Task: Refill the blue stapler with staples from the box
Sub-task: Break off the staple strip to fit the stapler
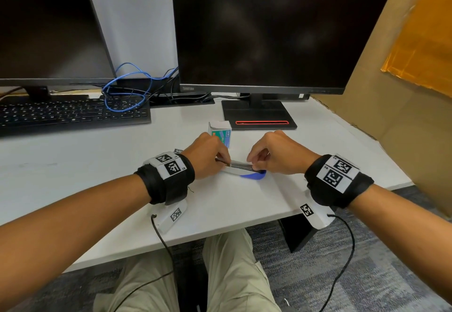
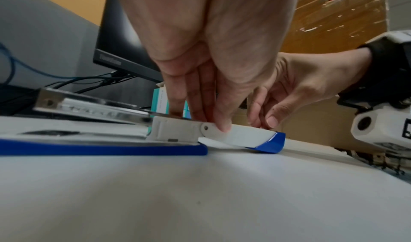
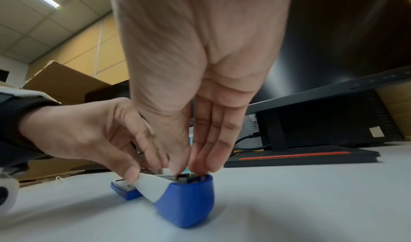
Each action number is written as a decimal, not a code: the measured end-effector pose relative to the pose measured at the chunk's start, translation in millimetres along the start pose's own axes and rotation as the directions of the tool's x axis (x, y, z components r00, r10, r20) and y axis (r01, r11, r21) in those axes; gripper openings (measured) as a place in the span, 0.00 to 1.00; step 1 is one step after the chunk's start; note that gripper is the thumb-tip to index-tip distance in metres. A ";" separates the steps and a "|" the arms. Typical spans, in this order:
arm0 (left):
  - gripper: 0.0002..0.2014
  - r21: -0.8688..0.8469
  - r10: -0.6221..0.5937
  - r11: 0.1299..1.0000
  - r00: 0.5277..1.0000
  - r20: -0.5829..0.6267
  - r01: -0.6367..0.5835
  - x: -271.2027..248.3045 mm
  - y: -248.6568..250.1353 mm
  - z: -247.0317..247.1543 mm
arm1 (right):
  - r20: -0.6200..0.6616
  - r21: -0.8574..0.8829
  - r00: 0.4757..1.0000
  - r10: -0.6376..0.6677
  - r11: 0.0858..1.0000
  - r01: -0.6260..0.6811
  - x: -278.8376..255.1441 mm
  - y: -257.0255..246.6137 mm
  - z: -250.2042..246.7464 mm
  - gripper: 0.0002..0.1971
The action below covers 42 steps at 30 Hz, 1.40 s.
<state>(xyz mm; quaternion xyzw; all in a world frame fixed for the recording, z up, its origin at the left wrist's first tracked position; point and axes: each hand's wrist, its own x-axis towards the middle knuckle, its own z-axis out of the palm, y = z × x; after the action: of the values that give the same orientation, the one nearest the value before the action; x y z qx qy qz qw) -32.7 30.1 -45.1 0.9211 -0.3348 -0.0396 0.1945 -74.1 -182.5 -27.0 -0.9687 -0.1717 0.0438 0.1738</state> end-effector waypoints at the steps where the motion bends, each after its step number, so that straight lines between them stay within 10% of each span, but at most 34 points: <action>1: 0.08 -0.009 -0.027 1.000 1.000 -0.001 0.027 -0.1 -1.8 -0.3 | -0.010 0.001 1.000 0.008 1.000 -0.008 -0.1 1.2 -0.1 0.10; 42: 0.12 -0.009 -0.008 1.000 0.999 0.034 0.008 -7.8 9.9 -1.4 | 0.105 -0.106 0.988 -0.112 0.987 0.123 0.5 -0.7 -8.2 0.13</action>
<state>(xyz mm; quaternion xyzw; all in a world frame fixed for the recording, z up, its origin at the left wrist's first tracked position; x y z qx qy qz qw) -44.4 28.6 -40.5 0.9207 -0.3343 -0.0577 0.1930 -72.7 -184.4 -19.1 -0.9618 -0.2392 0.0713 0.1126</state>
